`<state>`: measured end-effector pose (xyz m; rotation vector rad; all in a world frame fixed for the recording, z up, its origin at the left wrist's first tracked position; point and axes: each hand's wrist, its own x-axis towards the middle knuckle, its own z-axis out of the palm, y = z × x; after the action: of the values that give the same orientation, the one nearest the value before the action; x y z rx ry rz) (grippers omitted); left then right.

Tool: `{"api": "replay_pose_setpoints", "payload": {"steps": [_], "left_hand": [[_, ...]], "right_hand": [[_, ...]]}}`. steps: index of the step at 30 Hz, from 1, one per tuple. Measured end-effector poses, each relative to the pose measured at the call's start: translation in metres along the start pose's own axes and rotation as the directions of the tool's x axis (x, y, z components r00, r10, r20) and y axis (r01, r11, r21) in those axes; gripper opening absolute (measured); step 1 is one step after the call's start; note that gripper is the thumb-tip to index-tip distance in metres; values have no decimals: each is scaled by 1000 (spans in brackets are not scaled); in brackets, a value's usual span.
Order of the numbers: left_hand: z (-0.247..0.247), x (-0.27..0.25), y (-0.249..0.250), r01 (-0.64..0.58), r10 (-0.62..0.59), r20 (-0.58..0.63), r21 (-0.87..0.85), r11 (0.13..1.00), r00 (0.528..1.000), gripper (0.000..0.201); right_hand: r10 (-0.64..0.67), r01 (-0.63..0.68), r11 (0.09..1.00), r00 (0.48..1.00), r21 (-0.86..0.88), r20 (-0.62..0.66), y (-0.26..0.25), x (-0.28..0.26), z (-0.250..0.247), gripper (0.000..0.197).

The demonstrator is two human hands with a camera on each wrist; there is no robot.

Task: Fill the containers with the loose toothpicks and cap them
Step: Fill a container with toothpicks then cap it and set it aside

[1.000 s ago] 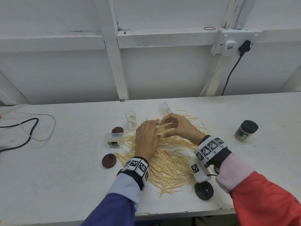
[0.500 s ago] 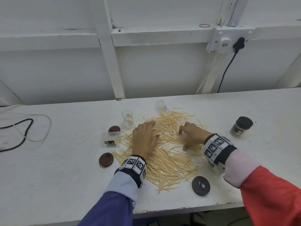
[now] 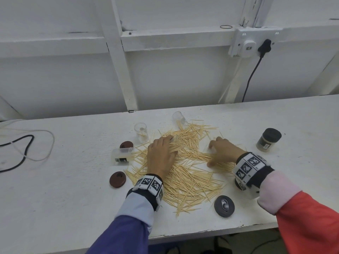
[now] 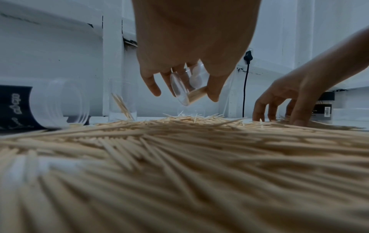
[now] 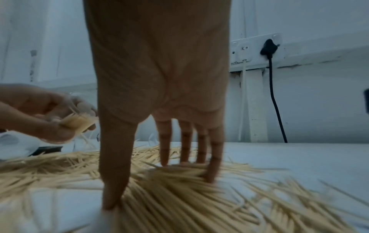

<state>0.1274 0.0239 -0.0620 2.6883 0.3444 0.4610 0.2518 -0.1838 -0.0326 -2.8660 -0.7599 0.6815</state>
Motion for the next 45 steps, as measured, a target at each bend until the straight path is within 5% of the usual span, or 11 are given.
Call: {"api": "replay_pose_setpoints", "payload": {"steps": [5,7,11,18,25,35,45], "left_hand": [[-1,0,1,6,-5,7,-9,1000,1000,51],[-1,-1,2,3,-3,9,-4,1000,1000,52],[-1,-1,2,5,-5,15,0,1000,1000,51],[0,-1,1,4,-4,20,-5,1000,1000,50],[0,-1,1,6,-6,29,-9,1000,1000,50],[-1,-1,2,7,-7,38,-6,1000,999,50],[-2,-2,3,3,-3,43,-2,1000,999,51]], "right_hand": [[-175,184,968,982,172,-64,2,-1,-3,78],[-118,130,982,988,133,-98,7,-3,-8,93],[-18,24,995,998,-97,67,14,-6,-5,115],[-124,125,992,992,-34,21,13,-1,-4,86],[-184,192,965,981,-178,58,14,1,-7,83],[-244,234,956,969,-179,-35,6,-6,-13,24],[-256,259,929,965,-264,47,-7,-2,-7,7]]}}
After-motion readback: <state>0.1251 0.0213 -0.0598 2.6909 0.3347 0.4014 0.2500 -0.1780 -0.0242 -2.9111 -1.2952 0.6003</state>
